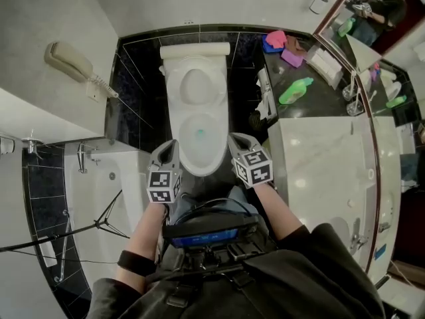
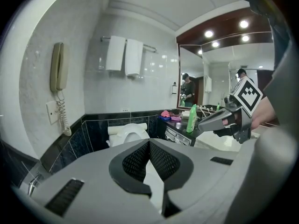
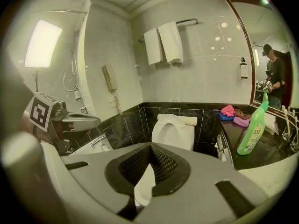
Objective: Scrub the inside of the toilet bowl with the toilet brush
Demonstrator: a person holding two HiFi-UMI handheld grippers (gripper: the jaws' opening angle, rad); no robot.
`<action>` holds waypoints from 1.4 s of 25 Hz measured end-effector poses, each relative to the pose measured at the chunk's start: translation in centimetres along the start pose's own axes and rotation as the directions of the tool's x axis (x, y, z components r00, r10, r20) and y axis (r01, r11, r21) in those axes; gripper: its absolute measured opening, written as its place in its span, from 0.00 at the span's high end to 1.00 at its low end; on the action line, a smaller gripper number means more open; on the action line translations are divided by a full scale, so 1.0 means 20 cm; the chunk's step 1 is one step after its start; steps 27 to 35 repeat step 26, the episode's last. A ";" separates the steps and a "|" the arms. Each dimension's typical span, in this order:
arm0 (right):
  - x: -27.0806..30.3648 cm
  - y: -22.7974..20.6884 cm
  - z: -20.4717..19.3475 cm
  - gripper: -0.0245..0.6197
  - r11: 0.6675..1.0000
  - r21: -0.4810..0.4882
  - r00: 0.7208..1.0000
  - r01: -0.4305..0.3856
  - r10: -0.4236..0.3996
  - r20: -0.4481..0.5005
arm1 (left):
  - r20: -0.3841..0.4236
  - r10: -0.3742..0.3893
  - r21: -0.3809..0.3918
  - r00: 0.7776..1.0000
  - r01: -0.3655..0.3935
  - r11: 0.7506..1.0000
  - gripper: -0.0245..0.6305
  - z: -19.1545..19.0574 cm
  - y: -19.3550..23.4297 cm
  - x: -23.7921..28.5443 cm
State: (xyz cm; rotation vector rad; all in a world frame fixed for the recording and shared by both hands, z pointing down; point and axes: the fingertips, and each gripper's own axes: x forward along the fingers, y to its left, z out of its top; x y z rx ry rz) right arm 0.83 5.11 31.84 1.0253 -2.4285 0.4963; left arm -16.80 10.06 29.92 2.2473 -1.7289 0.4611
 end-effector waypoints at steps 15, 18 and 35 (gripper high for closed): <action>-0.04 -0.03 -0.07 0.95 1.000 -0.003 1.000 0.021 -0.021 -0.019 | -0.030 0.008 -0.016 1.000 -0.008 1.000 0.96 -0.07 0.00 -0.02; -0.03 -0.04 -0.08 0.95 1.000 -0.006 0.999 0.025 -0.025 -0.021 | -0.032 0.008 -0.013 0.999 -0.008 1.000 0.96 -0.07 0.00 -0.02; -0.03 -0.07 -0.08 0.95 1.000 0.003 0.999 0.026 -0.026 -0.022 | -0.033 0.016 -0.022 0.999 -0.016 1.000 0.96 -0.08 0.00 -0.01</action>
